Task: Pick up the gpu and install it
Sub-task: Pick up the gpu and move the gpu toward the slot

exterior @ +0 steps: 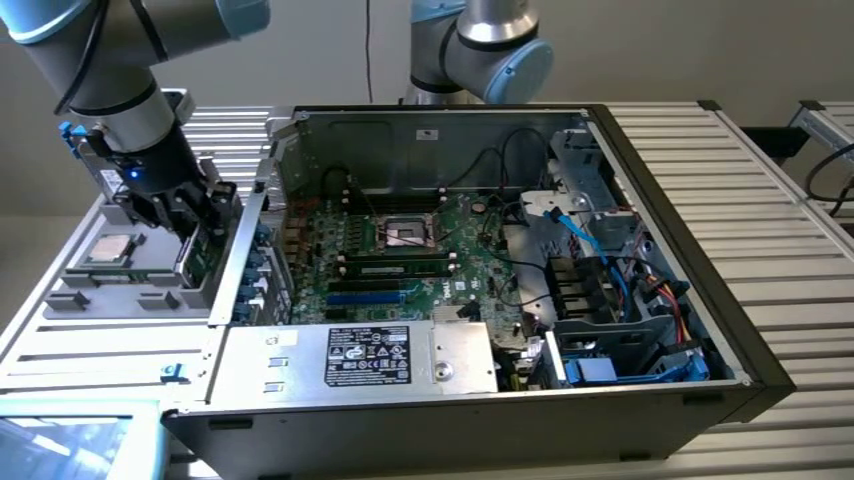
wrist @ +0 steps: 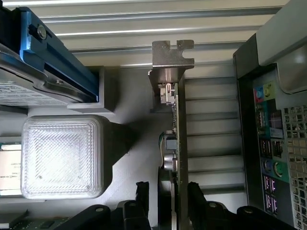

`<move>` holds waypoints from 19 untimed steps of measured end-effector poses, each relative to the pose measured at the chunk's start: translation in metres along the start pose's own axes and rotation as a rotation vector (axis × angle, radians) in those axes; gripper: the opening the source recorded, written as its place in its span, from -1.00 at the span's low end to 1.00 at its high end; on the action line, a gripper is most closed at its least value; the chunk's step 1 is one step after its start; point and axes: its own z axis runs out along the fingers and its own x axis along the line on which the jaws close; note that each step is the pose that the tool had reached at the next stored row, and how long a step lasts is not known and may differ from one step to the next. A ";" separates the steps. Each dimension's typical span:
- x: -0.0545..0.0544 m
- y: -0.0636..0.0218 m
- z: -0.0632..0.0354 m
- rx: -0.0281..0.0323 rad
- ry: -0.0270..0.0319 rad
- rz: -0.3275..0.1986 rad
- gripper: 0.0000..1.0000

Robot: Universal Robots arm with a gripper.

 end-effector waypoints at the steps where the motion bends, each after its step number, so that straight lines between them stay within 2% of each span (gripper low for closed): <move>1: 0.000 0.0000 0.0000 0.0000 0.0000 0.000 -0.07; 4: 0.000 0.0000 0.0002 -0.0001 -0.0003 0.002 -0.11; 6: 0.000 0.0000 0.0002 0.0000 -0.0004 0.002 -0.37; 7: 0.000 0.0000 0.0001 0.0001 -0.0003 0.002 -0.42; 11: 0.000 0.0000 0.0003 0.0010 -0.0003 0.002 -0.42; 15: 0.000 -0.0001 -0.0038 0.0115 -0.0007 0.002 -0.42; 18: 0.000 -0.0009 -0.0042 0.0121 0.0000 0.002 -0.42; 19: 0.000 -0.0012 -0.0044 0.0123 0.0020 0.002 -0.42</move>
